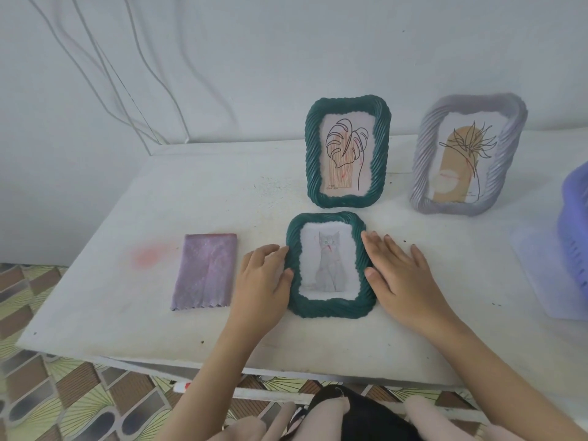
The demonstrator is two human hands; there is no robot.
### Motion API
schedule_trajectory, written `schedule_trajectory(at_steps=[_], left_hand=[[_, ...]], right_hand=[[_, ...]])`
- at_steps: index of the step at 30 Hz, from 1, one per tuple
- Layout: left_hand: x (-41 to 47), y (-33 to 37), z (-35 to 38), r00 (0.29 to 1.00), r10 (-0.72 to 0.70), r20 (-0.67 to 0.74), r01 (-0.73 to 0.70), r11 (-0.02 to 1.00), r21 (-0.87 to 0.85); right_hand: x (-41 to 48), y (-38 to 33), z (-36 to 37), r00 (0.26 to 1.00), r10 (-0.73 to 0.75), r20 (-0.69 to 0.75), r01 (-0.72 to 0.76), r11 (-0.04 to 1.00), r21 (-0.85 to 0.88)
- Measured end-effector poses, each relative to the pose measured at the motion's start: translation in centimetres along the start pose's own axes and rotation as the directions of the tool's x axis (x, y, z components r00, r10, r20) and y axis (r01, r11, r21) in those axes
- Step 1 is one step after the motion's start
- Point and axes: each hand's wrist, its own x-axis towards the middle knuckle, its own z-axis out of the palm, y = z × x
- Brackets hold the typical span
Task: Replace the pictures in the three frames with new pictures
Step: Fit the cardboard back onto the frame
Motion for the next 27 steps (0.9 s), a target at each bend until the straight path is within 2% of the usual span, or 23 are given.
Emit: schedule_trajectory(at_steps=[4,7,9,11,13,16,18,22,25,27], left_hand=[[0.5,-2.0,-1.6,0.982,-0.063,-0.177,0.057,0.998,-0.039],[1.1,-4.5,-3.3,0.939,-0.204,-0.277,0.222,0.975,0.034],[1.3,-5.9,-4.5,0.907,-0.353,-0.23,0.385,0.916,0.113],[1.4,-6.7,-5.0,0.899,-0.421,-0.122,0.434,0.893,0.121],[1.3,-6.7,-5.4,0.914,-0.4,-0.067,0.401,0.916,0.002],[1.2,-6.2,-6.0,0.913,-0.388,-0.126,0.369,0.917,-0.154],[1.4,-6.0,-6.4,0.89,-0.43,-0.15,0.391,0.89,-0.233],[1.6,-4.9,-7.6,0.857,-0.514,-0.013,0.434,0.737,-0.517],[1.5,-3.6,-8.4,0.879,-0.457,0.133,0.401,0.56,-0.725],[1.6,-2.5,-8.8,0.906,-0.385,0.179,0.357,0.463,-0.811]], right_hand=[[0.0,0.0,0.3,1.0,0.001,-0.014,-0.001,1.0,-0.028],[0.1,0.2,0.4,1.0,-0.003,-0.025,0.003,1.0,-0.025],[0.0,0.1,0.4,1.0,-0.006,-0.028,0.005,1.0,-0.022],[0.0,0.1,0.4,0.999,-0.007,-0.033,0.007,1.0,-0.011],[0.1,0.1,0.3,1.0,-0.006,-0.031,0.005,1.0,-0.027],[0.0,0.1,0.3,0.999,-0.01,-0.034,0.009,0.999,-0.039],[0.0,0.2,0.3,0.999,-0.015,-0.034,0.014,0.999,-0.029],[0.0,0.1,0.0,0.999,-0.004,-0.041,0.007,0.998,0.066],[-0.3,-0.4,-0.2,0.987,0.006,-0.159,0.025,0.98,0.196],[-0.6,-1.4,-0.6,0.963,-0.034,-0.266,0.119,0.944,0.308]])
